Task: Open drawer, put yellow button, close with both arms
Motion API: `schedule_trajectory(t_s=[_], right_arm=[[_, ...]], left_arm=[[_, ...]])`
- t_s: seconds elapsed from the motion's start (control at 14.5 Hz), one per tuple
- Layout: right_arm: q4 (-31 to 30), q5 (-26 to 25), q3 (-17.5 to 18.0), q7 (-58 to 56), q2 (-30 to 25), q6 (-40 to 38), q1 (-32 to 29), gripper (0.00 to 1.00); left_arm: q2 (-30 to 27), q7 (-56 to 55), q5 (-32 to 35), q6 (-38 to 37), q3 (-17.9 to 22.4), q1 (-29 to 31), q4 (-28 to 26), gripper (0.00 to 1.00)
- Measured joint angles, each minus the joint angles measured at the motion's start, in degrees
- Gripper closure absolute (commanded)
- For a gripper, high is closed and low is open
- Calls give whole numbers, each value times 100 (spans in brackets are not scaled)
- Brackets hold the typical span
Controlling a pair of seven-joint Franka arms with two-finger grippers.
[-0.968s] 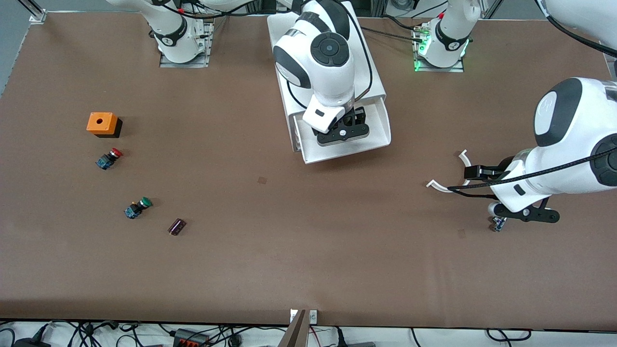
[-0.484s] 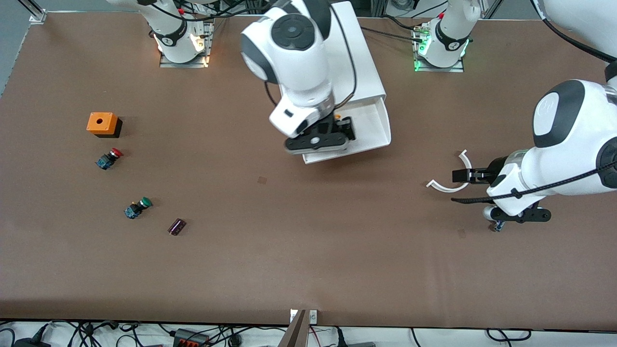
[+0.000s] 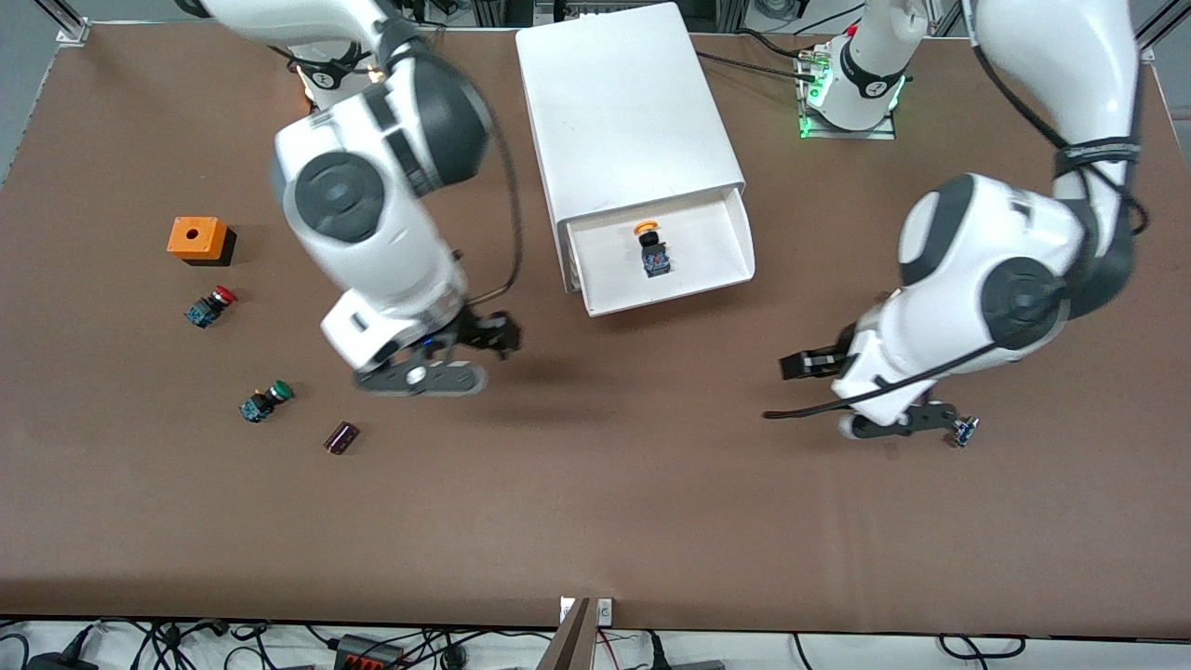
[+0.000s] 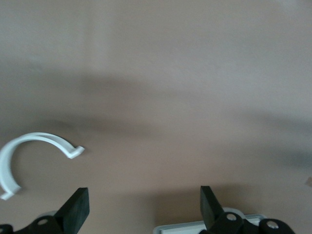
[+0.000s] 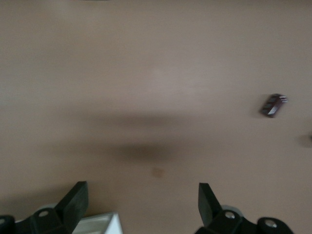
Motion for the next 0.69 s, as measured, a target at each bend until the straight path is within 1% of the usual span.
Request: schedule_trajectory(t_s=[0.21, 0.41, 0.55, 0.69], right_arm=[[-381, -2, -2, -519, -283, -157, -557, 0], [-863, -7, -4, -868, -798, -246, -1101, 0], [-1012, -7, -3, -1015, -1047, -329, -1444, 0], [-1068, -7, -4, -1063, -1194, -342, -1652, 0]], left_arm=[[5, -741, 4, 487, -5, -481, -309, 0], [12, -935, 5, 924, -7, -765, -659, 0], [13, -1025, 5, 1088, -7, -973, -834, 0], [4, -1164, 5, 1122, -9, -1149, -948, 0]])
